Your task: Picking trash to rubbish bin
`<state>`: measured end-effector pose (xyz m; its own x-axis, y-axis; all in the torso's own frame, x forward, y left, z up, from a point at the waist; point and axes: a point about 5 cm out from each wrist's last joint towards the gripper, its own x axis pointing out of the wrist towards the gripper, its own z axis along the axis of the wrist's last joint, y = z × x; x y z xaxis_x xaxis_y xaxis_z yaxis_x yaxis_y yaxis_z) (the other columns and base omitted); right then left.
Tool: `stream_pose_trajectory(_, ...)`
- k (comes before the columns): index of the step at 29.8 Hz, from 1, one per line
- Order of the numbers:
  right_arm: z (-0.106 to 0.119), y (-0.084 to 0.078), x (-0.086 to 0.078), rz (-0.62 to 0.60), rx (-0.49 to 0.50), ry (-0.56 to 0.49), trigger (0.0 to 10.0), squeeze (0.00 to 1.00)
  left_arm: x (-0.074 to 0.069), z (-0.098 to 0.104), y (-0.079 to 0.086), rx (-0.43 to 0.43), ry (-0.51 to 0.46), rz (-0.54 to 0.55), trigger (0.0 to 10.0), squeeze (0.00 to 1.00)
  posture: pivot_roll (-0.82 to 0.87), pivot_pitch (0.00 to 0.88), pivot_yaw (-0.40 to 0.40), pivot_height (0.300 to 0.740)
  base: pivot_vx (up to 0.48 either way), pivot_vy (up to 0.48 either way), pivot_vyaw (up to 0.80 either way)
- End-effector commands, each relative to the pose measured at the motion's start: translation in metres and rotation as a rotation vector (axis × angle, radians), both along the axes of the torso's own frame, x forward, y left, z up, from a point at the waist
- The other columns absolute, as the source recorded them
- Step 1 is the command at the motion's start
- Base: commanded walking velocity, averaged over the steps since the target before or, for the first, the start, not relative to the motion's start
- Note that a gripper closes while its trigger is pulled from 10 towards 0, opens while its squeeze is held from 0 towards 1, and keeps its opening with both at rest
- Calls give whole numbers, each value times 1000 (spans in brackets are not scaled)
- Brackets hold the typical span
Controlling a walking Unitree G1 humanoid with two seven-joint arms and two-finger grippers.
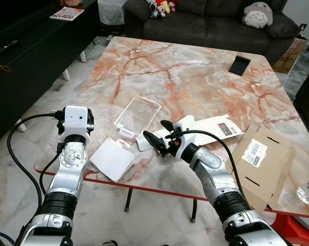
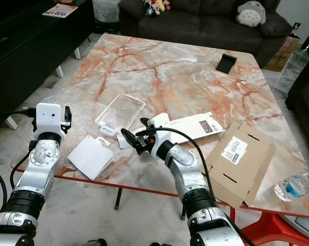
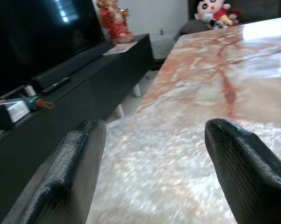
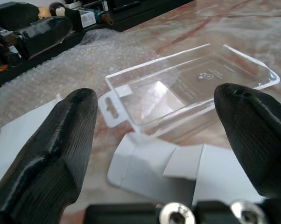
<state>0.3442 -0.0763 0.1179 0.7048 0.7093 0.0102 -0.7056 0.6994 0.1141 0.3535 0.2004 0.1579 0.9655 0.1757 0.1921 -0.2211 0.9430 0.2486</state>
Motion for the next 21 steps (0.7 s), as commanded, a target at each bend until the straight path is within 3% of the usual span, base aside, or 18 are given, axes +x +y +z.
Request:
stream_pose_trajectory(1,6,-1,2,-6,11,-16,10000,0,4,-3,-8,-3,35,-39,10000,1000,83,112,-111,740,0,0,0)
stream_pose_trajectory(8,7,-2,1,-28,25,-14,10000,0,14,5,-11,-20,33,-43,10000,1000,64,143,-114,740,0,0,0)
stream_pose_trajectory(12,8,-2,-1,-26,31,-18,10000,0,18,2,0,-30,89,44,10000,1000,57,152,-113,740,0,0,0)
stream_pose_trajectory(21,8,-4,-2,-34,31,-13,10000,0,14,-10,8,-57,144,69,10000,1000,58,172,-123,740,0,0,0)
